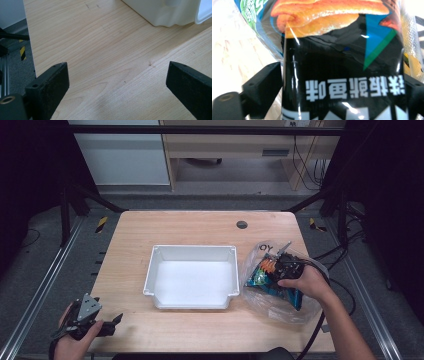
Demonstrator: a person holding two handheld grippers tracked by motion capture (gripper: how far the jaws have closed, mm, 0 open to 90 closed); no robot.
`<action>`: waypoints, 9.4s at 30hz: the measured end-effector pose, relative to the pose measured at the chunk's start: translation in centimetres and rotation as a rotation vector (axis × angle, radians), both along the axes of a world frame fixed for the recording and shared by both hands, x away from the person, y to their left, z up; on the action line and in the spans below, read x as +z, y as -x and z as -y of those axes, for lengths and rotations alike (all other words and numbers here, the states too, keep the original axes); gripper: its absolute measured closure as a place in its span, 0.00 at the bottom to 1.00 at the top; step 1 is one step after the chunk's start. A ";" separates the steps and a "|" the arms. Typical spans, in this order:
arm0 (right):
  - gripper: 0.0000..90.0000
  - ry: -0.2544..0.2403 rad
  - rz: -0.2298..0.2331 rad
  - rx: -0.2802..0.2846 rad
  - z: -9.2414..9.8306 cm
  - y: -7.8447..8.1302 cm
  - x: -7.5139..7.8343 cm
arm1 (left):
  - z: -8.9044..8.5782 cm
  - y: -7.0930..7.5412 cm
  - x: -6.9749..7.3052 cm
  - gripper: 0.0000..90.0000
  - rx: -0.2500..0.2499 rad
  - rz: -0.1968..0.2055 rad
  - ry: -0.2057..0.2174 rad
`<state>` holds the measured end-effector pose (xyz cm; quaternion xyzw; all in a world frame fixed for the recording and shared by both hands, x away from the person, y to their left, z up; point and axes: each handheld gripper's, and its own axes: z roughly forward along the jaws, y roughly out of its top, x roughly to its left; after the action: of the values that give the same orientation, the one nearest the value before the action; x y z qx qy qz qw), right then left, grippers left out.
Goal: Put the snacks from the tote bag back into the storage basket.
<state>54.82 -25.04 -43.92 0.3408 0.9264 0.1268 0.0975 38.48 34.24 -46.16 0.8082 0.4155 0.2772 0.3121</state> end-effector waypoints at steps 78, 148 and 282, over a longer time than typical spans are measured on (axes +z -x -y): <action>0.47 -0.226 0.375 0.040 -1.2 6.2 10.5 | -0.6 0.1 0.2 0.05 0.023 0.013 0.019; 0.48 -0.151 0.368 0.292 -12.3 3.8 11.8 | -0.6 0.0 0.1 0.05 0.018 0.006 0.010; 0.49 -0.149 0.225 0.546 -24.7 0.2 3.5 | -1.0 -0.2 0.3 0.05 0.036 0.015 0.037</action>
<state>54.65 -0.30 -40.43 0.0692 0.9552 0.2530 0.1367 38.67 35.28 -45.88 0.7926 0.4327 0.2808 0.3251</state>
